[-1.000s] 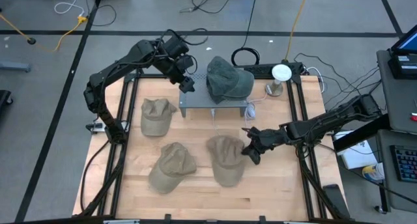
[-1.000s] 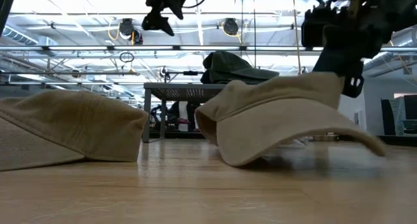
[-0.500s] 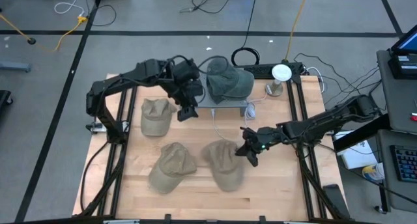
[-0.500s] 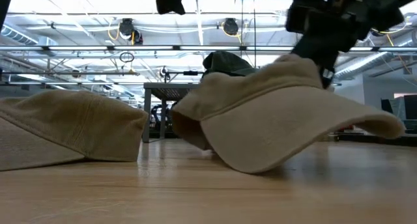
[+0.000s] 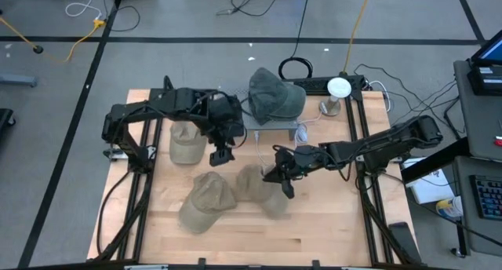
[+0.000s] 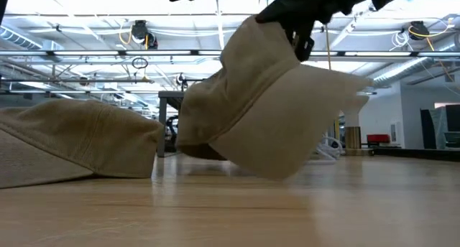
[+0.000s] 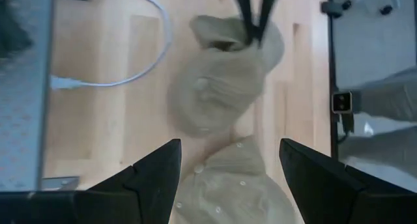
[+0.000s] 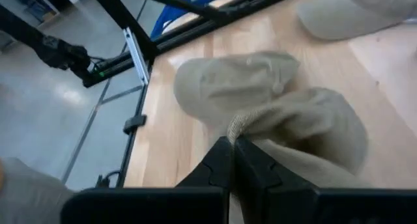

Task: Pick & Place hat
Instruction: Put the right brown cap on the shelf

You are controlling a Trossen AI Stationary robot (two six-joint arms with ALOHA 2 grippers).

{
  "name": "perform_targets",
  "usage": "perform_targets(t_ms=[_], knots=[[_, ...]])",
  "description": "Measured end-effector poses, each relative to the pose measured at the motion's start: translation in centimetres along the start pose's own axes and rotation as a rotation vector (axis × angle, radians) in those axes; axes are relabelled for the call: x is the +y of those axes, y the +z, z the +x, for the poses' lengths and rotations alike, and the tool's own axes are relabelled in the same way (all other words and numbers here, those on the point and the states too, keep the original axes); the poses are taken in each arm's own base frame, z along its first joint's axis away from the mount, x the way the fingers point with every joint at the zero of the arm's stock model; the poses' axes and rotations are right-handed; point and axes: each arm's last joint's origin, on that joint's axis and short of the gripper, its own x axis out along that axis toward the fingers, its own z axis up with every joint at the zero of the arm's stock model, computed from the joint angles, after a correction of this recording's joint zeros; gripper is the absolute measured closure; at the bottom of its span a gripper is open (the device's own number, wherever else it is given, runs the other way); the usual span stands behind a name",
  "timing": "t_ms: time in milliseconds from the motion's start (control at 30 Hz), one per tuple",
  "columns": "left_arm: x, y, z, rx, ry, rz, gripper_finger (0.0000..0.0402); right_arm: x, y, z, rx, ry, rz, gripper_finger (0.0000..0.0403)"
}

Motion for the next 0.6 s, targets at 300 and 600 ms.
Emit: perform_targets(t_ms=[300,600], knots=[[-1.5,0.1,0.8,-0.022,0.077,0.126,0.0135,1.5,3.1,-0.4,-0.082,0.064,-0.032,0.0403],[-1.5,0.2,1.0,-0.021,0.100,0.328,0.0135,3.0,5.5,-1.0,-0.144,0.126,-0.070,0.0403]])
